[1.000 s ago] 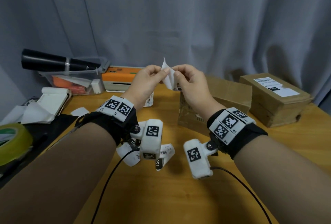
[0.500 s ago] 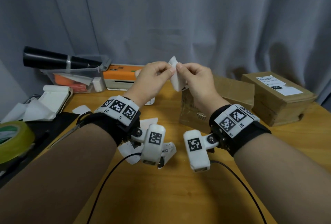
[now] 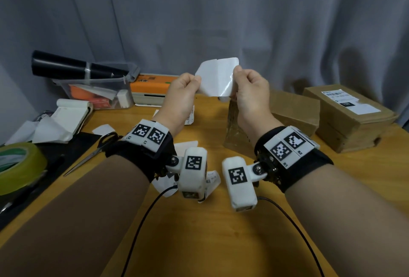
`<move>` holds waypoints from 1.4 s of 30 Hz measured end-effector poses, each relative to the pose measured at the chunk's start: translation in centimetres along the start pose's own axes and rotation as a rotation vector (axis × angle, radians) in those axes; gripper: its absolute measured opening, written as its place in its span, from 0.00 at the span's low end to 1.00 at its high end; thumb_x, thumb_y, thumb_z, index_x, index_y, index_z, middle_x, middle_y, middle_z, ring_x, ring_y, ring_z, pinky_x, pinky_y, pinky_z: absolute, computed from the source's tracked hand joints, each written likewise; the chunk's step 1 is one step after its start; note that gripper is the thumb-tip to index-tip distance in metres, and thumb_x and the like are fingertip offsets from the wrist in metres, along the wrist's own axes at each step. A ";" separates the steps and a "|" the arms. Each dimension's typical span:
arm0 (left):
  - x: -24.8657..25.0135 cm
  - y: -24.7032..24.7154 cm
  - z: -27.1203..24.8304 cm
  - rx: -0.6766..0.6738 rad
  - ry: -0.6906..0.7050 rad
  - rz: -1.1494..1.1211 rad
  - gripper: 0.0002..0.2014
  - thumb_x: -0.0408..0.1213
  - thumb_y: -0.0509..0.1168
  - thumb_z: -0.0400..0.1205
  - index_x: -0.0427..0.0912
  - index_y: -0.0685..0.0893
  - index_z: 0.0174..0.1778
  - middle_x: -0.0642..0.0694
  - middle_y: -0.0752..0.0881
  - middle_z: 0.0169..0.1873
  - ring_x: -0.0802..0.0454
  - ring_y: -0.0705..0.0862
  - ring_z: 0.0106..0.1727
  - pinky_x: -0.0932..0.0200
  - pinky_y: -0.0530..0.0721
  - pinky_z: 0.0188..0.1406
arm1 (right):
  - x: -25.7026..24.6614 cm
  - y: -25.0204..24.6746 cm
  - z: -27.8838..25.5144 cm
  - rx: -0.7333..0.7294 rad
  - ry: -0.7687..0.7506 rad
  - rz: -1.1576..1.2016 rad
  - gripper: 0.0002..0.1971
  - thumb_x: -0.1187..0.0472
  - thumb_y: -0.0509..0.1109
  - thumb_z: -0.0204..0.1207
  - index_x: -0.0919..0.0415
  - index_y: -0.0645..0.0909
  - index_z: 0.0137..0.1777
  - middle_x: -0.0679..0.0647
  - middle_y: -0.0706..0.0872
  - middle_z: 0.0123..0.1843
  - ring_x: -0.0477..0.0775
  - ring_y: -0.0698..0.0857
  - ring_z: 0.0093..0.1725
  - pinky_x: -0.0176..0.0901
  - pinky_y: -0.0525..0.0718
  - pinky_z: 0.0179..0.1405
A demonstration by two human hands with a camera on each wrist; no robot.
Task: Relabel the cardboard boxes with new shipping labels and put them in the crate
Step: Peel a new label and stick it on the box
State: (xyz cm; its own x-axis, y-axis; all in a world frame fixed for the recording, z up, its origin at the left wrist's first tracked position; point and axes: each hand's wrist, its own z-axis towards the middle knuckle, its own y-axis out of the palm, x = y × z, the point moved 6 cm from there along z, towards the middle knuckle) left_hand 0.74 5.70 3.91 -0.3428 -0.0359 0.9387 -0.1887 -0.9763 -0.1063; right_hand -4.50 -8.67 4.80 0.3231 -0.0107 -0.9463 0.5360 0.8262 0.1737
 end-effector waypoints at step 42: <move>-6.1 -5.3 0.3 0.316 -0.251 0.422 0.14 0.41 0.51 0.86 0.44 0.72 0.35 0.49 0.76 0.31 0.38 0.79 0.47 0.38 0.73 0.67 | 1.0 -1.0 -0.6 0.113 -0.024 0.022 0.12 0.58 0.62 0.83 0.61 0.76 0.39 0.48 0.75 0.32 0.44 0.73 0.33 0.34 0.75 0.31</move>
State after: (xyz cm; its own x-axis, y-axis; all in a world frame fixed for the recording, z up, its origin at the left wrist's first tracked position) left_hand 4.13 11.04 -1.14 -0.0925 -0.4473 0.8896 0.2139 -0.8815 -0.4210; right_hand -5.13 -9.14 3.53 0.3540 -0.0079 -0.9352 0.6128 0.7573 0.2256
